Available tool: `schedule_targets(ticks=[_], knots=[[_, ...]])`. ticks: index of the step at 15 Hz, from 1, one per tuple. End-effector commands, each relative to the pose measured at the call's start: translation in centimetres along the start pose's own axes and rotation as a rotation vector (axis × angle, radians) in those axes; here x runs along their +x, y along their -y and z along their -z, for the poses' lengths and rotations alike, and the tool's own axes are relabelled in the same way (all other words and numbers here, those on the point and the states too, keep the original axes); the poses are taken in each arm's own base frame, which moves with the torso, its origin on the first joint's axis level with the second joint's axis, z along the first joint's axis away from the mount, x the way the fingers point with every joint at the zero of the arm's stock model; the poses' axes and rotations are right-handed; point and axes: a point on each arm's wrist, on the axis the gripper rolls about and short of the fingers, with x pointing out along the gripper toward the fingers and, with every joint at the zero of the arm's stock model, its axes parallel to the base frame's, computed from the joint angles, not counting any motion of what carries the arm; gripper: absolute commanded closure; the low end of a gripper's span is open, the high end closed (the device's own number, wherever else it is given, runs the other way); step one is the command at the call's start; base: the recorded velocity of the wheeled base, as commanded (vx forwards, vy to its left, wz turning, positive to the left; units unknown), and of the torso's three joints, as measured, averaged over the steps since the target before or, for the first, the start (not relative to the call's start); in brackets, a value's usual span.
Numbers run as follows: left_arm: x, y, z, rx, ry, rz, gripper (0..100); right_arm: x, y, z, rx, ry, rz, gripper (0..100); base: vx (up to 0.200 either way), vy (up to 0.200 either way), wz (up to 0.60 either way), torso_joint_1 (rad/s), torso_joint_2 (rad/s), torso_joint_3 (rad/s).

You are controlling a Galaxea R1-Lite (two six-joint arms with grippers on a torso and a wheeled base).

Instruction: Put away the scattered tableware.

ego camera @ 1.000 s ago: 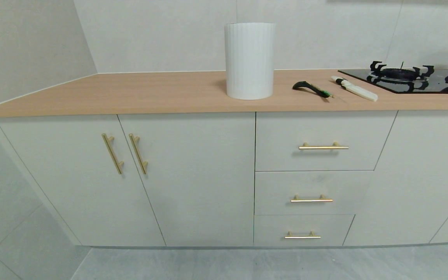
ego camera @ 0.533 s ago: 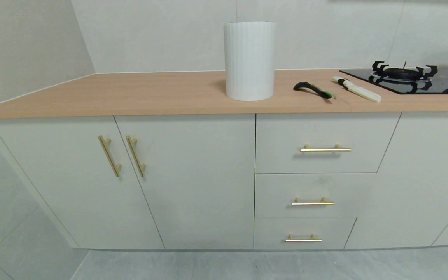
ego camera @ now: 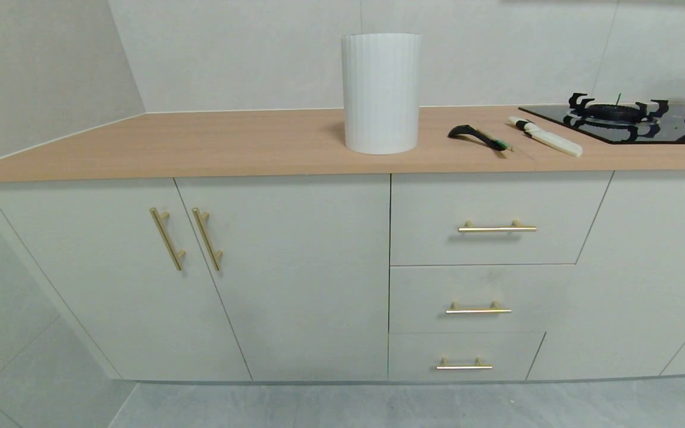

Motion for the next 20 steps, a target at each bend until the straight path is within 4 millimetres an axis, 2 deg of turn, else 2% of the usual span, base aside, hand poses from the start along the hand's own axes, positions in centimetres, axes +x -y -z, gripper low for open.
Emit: schedule_targets(ticks=[1,2,4,5,6,10,11,14,15,16,17,20], knots=[[0.0,0.0,0.0,0.0,0.0,0.0,0,0.0,0.0,0.0,-0.016,0.0,0.001,0,0.0,0.0,0.0,0.0,0.0,0.0],[0.0,0.0,0.0,0.0,0.0,0.0,0,0.0,0.0,-0.1,-0.024,0.003,-0.002,0,0.0,0.0,0.0,0.0,0.0,0.0],[0.0,0.0,0.0,0.0,0.0,0.0,0,-0.7,-0.2,-3.5,-0.003,0.075,-0.08,0,0.0,0.0,0.0,0.0,0.0,0.0],[0.0,0.0,0.0,0.0,0.0,0.0,0,-0.7,-0.2,-3.5,-0.003,0.075,-0.08,0,0.0,0.0,0.0,0.0,0.0,0.0],[0.0,0.0,0.0,0.0,0.0,0.0,0,0.7,-0.3,-3.7,-0.006,-0.06,-0.115,0,0.0,0.0,0.0,0.0,0.0,0.0],[0.0,0.0,0.0,0.0,0.0,0.0,0,2.6,-0.6,-4.3,-0.004,-0.217,-0.228,0,0.0,0.0,0.0,0.0,0.0,0.0],[0.0,0.0,0.0,0.0,0.0,0.0,0,4.1,-0.8,-5.7,-0.006,-0.288,-0.242,0,0.0,0.0,0.0,0.0,0.0,0.0],[0.0,0.0,0.0,0.0,0.0,0.0,0,7.6,-1.5,-8.2,-0.011,-0.394,-0.277,0,0.0,0.0,0.0,0.0,0.0,0.0],[0.0,0.0,0.0,0.0,0.0,0.0,0,9.4,-2.2,-9.0,-0.023,-0.447,-0.32,0,0.0,0.0,0.0,0.0,0.0,0.0],[0.0,0.0,0.0,0.0,0.0,-0.002,0,10.3,-2.5,-9.3,-0.026,-0.474,-0.331,0,0.0,0.0,0.0,0.0,0.0,0.0],[0.0,0.0,0.0,0.0,0.0,-0.002,0,12.8,-3.3,-9.5,-0.035,-0.55,-0.342,0,0.0,0.0,0.0,0.0,0.0,0.0],[0.0,0.0,0.0,0.0,0.0,0.0,0,18.4,-4.7,-7.7,-0.043,-0.645,-0.339,0,0.0,0.0,0.0,0.0,0.0,0.0]])
